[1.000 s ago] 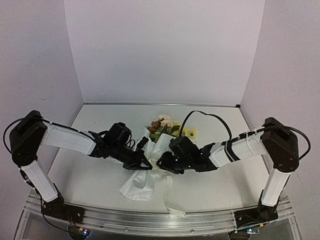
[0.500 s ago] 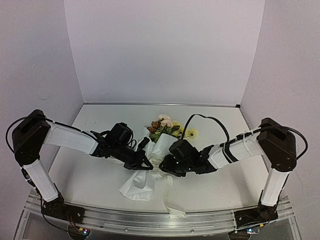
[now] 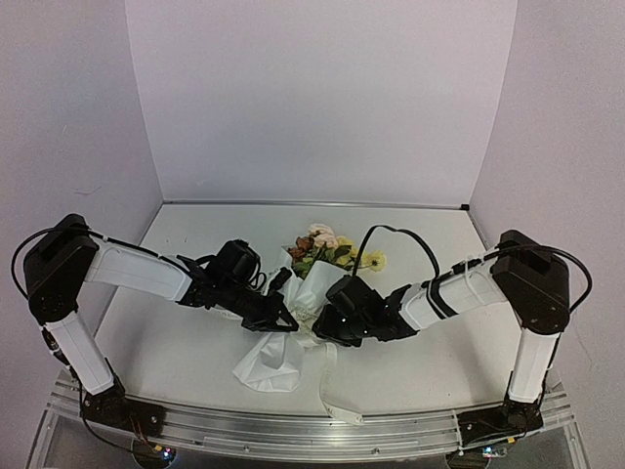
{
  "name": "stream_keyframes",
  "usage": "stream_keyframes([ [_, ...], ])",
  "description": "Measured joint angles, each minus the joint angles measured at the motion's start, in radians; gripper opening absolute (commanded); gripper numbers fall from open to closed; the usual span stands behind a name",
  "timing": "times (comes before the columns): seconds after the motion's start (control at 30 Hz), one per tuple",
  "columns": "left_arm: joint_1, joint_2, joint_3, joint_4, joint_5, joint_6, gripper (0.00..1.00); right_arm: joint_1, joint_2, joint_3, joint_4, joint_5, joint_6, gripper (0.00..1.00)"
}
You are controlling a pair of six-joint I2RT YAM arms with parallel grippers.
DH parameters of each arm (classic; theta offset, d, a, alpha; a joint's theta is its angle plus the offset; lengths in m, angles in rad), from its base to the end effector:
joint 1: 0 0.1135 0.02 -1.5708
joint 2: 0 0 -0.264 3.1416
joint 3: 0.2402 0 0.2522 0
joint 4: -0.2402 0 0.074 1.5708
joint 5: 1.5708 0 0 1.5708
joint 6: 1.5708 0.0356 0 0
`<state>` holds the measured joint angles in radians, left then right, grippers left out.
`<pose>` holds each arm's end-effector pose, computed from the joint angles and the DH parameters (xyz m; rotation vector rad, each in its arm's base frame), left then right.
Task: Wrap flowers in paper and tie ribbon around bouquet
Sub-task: Cross the ribbon over the folded bouquet.
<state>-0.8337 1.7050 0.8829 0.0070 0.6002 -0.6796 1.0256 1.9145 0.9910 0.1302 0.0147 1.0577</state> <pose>0.2116 -0.2630 0.1613 0.5336 2.6422 -1.3310 0.1983 0.3259 0.1247 0.0494 2.5901 0.9064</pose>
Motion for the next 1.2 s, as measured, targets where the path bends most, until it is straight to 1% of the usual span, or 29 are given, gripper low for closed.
stream_keyframes([
  [0.1, 0.003, 0.000, 0.000, -0.007, -0.001, 0.000, 0.00, -0.001, 0.001, 0.004, -0.006, 0.003, -0.002, 0.19],
  [0.13, 0.004, 0.000, 0.000, -0.008, -0.001, 0.000, 0.00, -0.002, 0.001, 0.006, -0.011, 0.003, -0.004, 0.15],
  [0.2, 0.005, 0.000, 0.000, -0.009, -0.002, 0.000, 0.00, -0.003, 0.001, 0.010, -0.018, 0.005, -0.012, 0.05],
  [0.27, 0.005, 0.000, 0.000, -0.009, -0.003, 0.000, 0.00, -0.004, -0.001, 0.012, -0.023, 0.008, -0.016, 0.00],
  [0.4, 0.009, 0.000, 0.000, -0.009, -0.011, -0.001, 0.00, -0.004, -0.029, 0.013, -0.045, 0.014, -0.032, 0.00],
  [0.7, 0.051, -0.011, 0.000, -0.006, -0.055, -0.014, 0.00, -0.004, -0.181, 0.013, -0.073, 0.014, -0.067, 0.00],
  [0.9, 0.075, -0.034, 0.000, 0.007, -0.055, -0.030, 0.00, -0.002, -0.190, 0.019, -0.104, -0.005, -0.089, 0.00],
  [1.0, 0.076, -0.041, -0.001, 0.016, -0.053, -0.037, 0.00, 0.001, -0.189, 0.052, -0.150, -0.005, -0.111, 0.00],
  [1.2, 0.090, -0.056, -0.008, 0.029, -0.034, -0.082, 0.02, 0.003, -0.189, 0.188, -0.227, 0.003, -0.183, 0.00],
])
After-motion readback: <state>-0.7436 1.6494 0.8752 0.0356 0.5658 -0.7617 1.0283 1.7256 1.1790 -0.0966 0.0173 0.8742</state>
